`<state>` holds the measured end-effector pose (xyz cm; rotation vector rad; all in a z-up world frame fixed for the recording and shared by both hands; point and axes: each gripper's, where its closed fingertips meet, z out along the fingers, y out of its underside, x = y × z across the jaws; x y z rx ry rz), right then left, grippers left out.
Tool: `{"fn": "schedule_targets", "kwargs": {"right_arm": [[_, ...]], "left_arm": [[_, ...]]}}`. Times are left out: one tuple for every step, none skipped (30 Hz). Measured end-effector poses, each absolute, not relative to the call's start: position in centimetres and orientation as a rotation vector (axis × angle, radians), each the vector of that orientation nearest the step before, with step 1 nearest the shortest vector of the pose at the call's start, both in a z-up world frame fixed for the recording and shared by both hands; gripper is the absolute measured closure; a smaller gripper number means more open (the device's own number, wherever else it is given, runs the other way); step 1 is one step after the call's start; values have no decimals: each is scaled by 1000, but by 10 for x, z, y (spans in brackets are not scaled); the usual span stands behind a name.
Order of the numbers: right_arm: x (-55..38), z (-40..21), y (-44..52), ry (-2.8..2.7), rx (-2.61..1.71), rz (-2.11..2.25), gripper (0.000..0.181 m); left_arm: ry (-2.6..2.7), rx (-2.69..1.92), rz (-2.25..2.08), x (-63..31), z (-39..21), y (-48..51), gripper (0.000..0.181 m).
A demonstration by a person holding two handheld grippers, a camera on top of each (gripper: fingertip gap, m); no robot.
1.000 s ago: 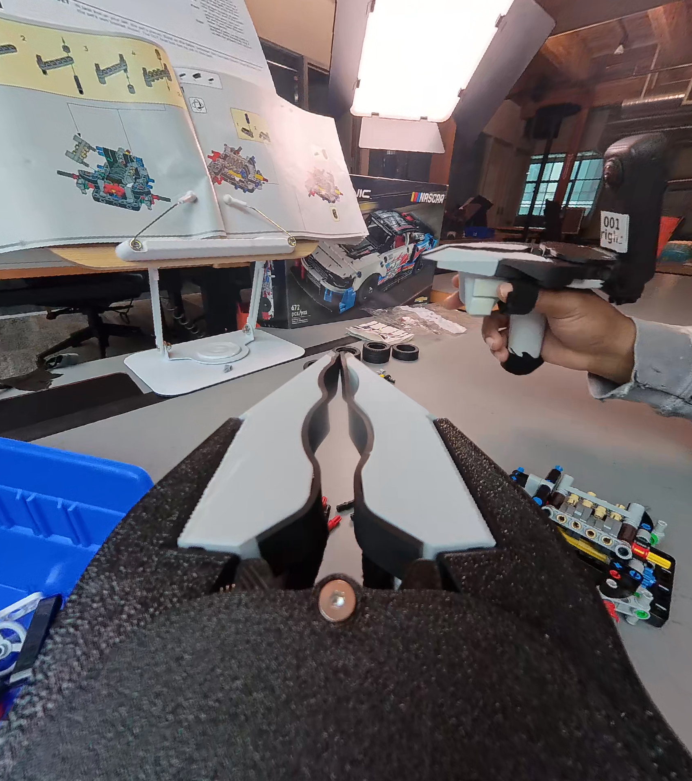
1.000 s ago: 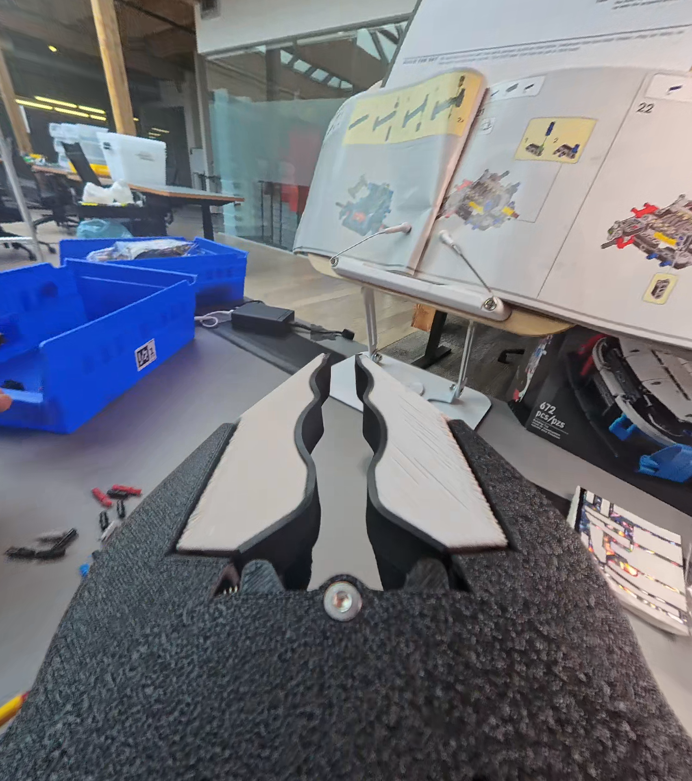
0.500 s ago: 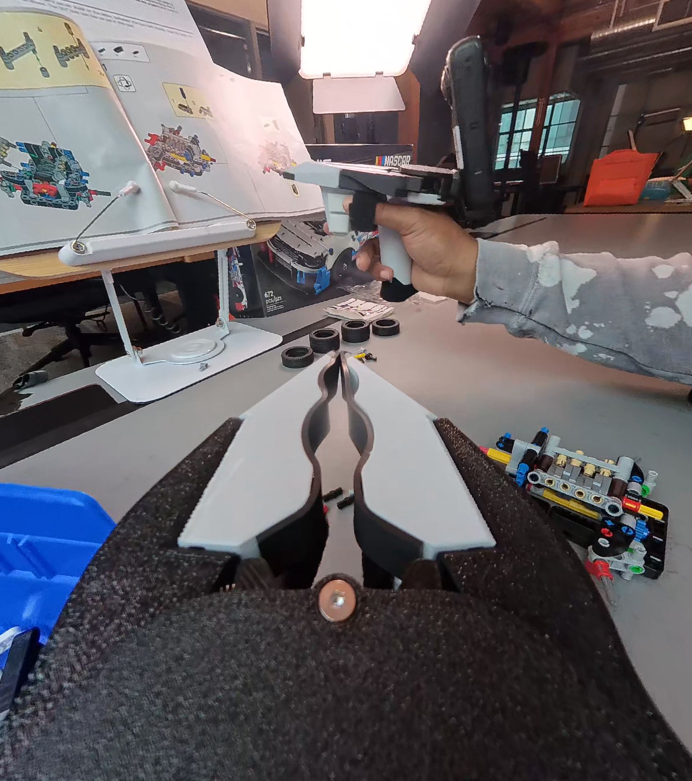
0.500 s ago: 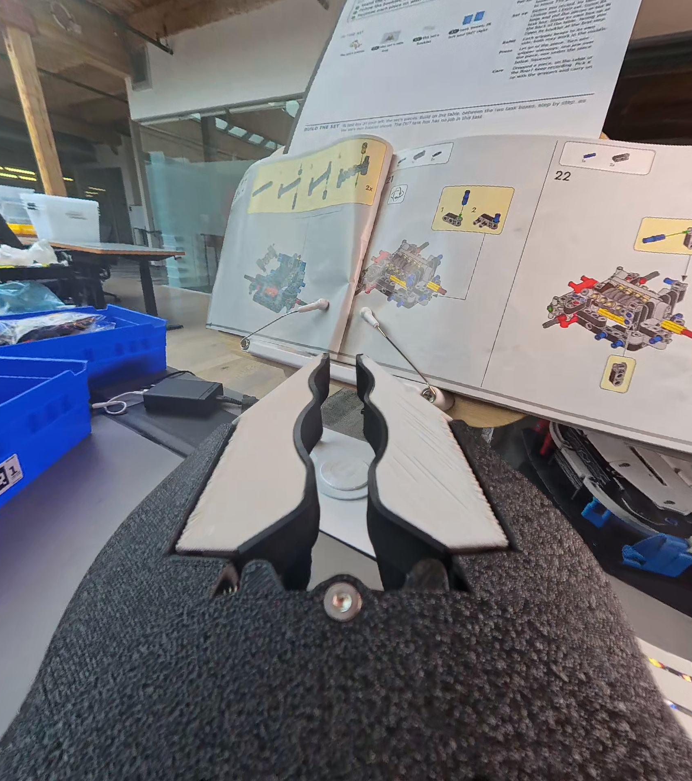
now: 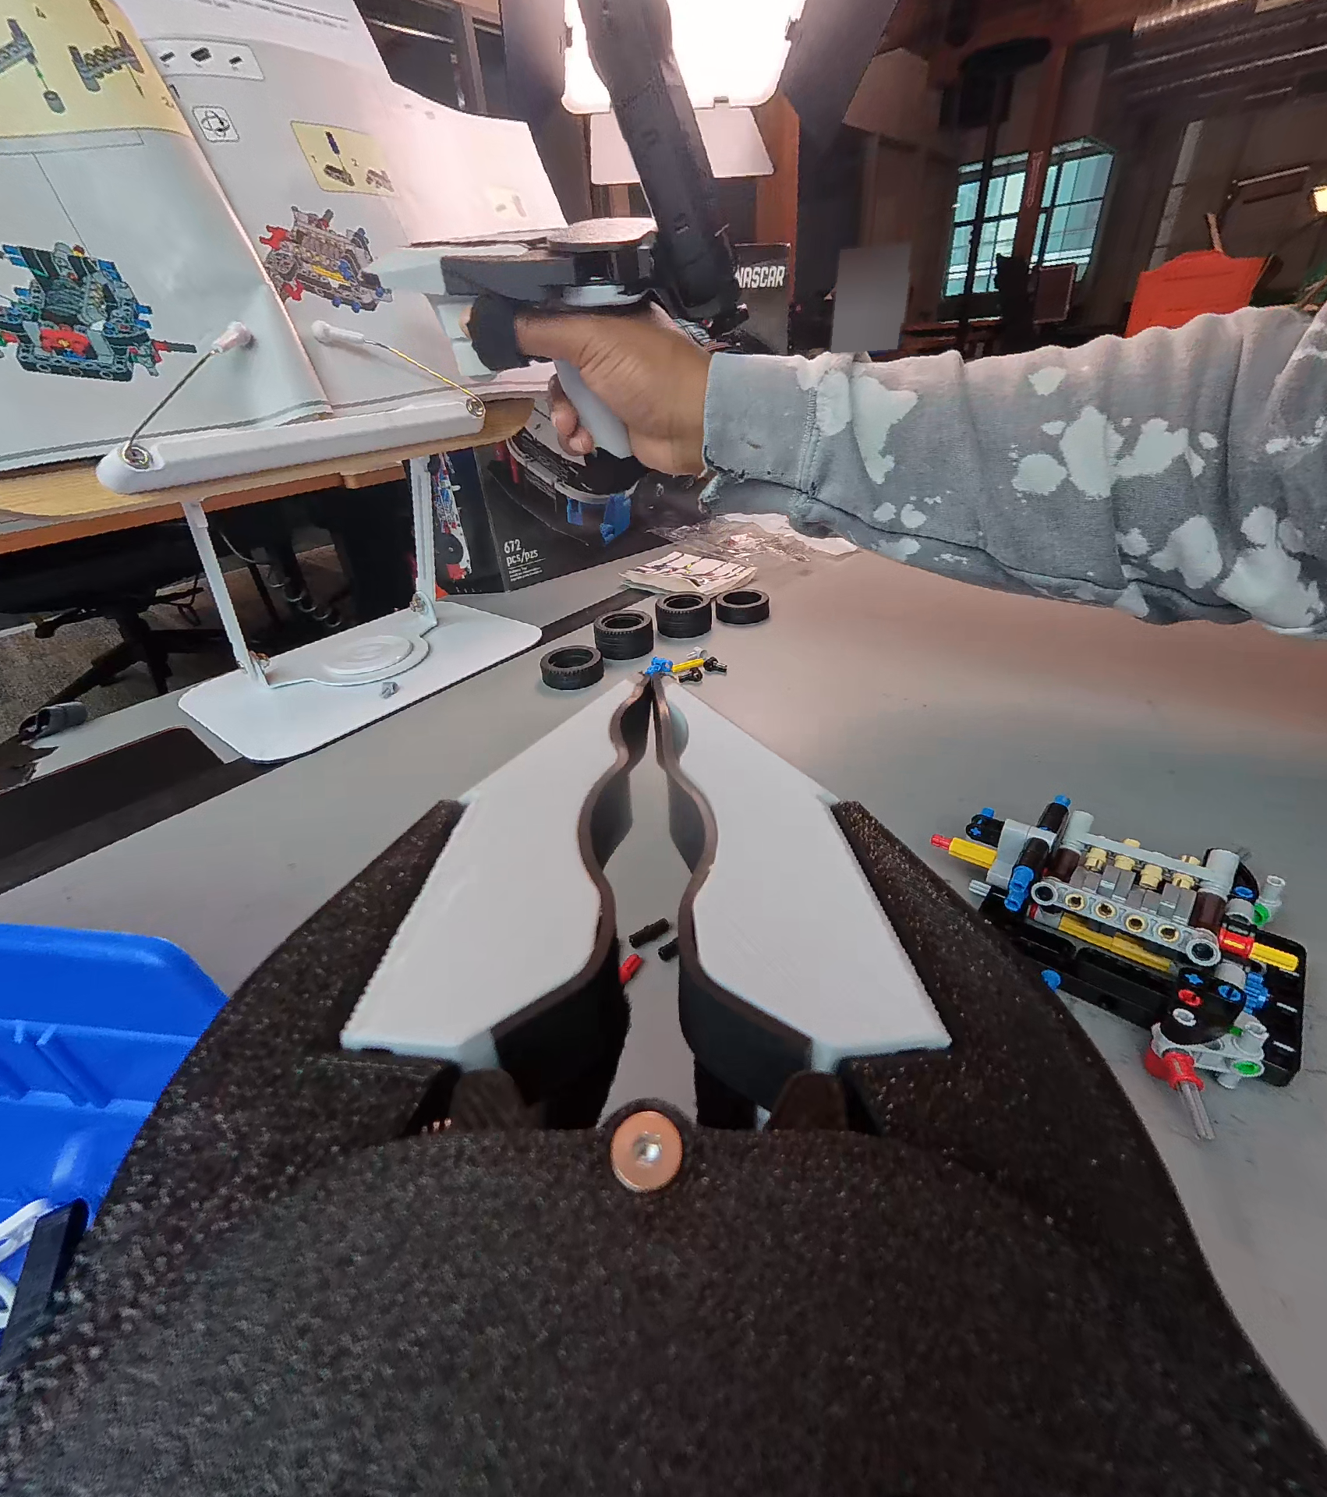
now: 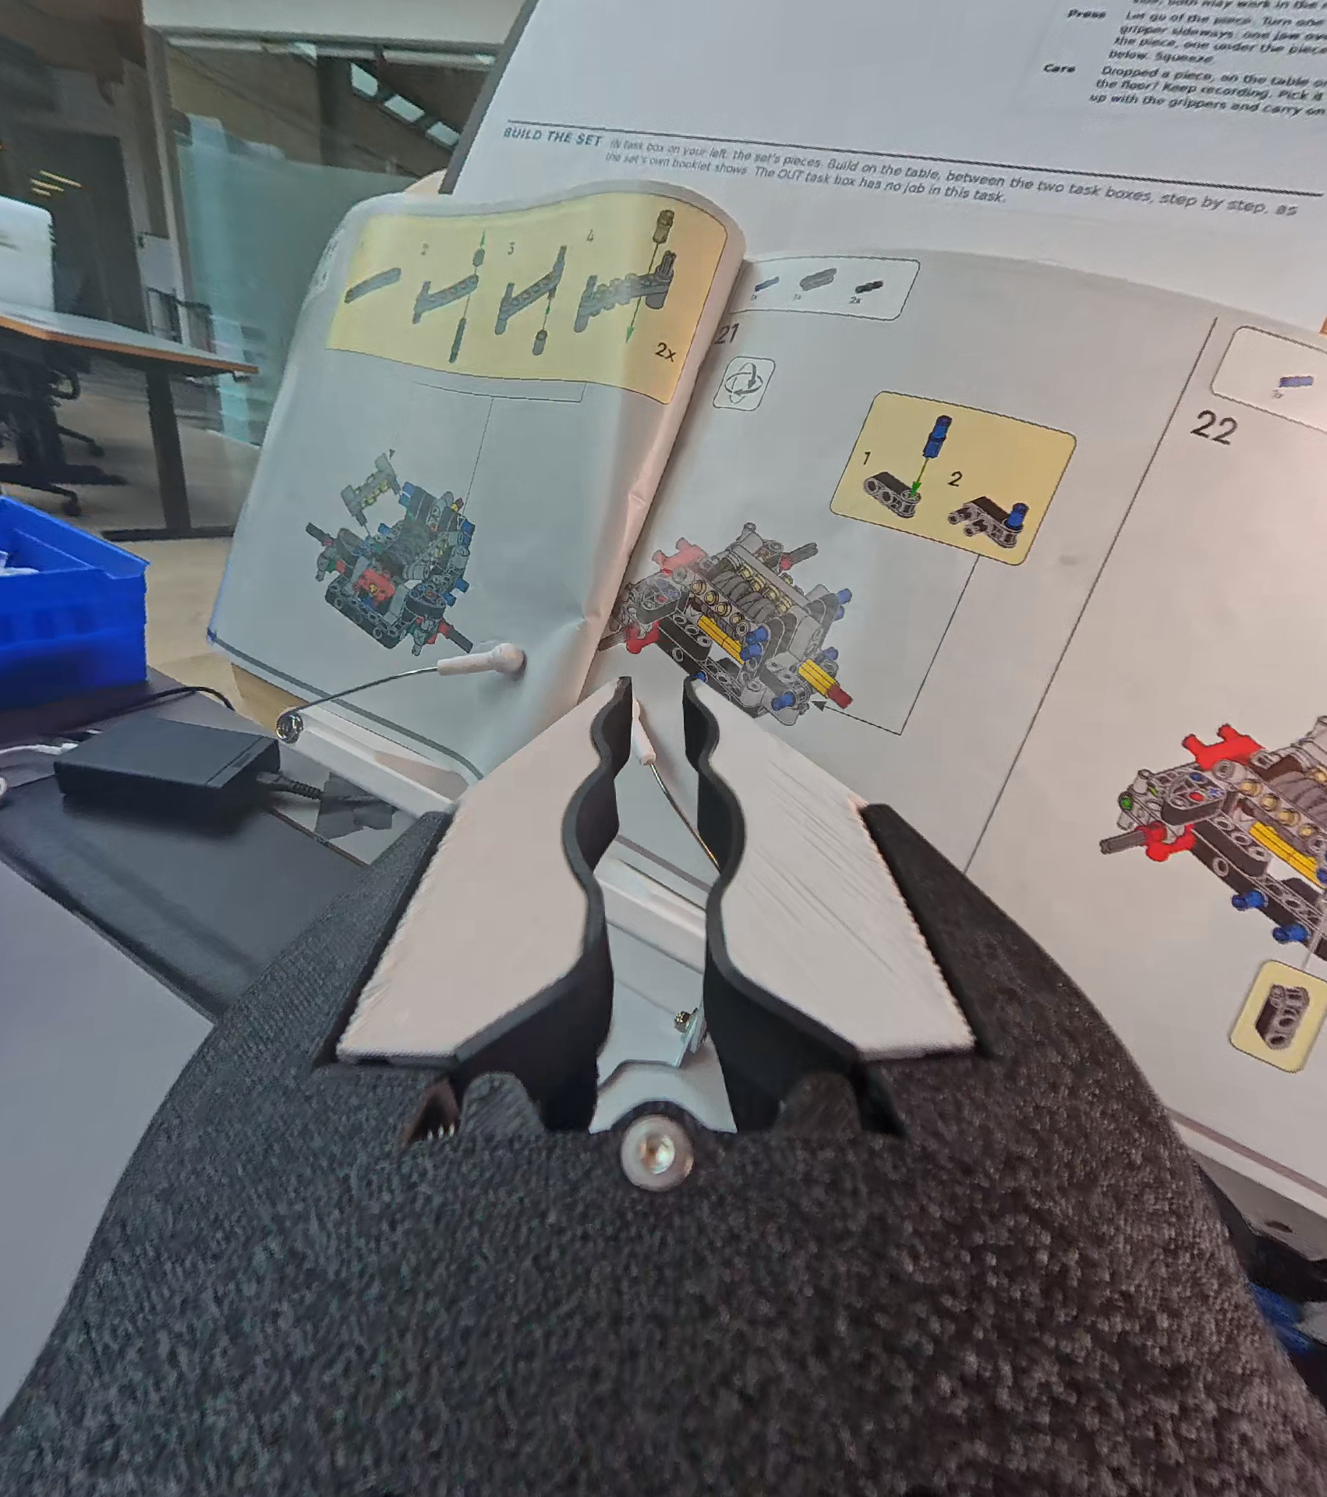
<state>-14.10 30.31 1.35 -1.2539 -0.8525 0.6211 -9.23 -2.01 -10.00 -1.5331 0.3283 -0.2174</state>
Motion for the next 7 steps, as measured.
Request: {"fn": "schedule_targets", "kwargs": {"right_arm": [[-144,14,304,-848,-1253,616,169],[-147,14,306,-841,-1254,614,169],[-149,14,307,-834,-1257,616,169],[-150,13,308,-824,-1262,616,169],[-151,13,309,-813,-1264,615,169],[-152,12,309,-808,-1268,617,169],[-153,10,310,-804,-1273,619,169]], "left_arm": [[329,-1534,-219,-92,-100,-20,181],[331,-1533,-219,-92,-100,-21,181],[334,-1533,-219,-92,-100,-21,181],[336,-1534,-218,-92,-100,-21,181],[338,-1534,-218,-91,-100,-21,181],[338,-1535,-218,-92,-100,-21,181],[338,-1535,-218,-92,-100,-21,181]]}}
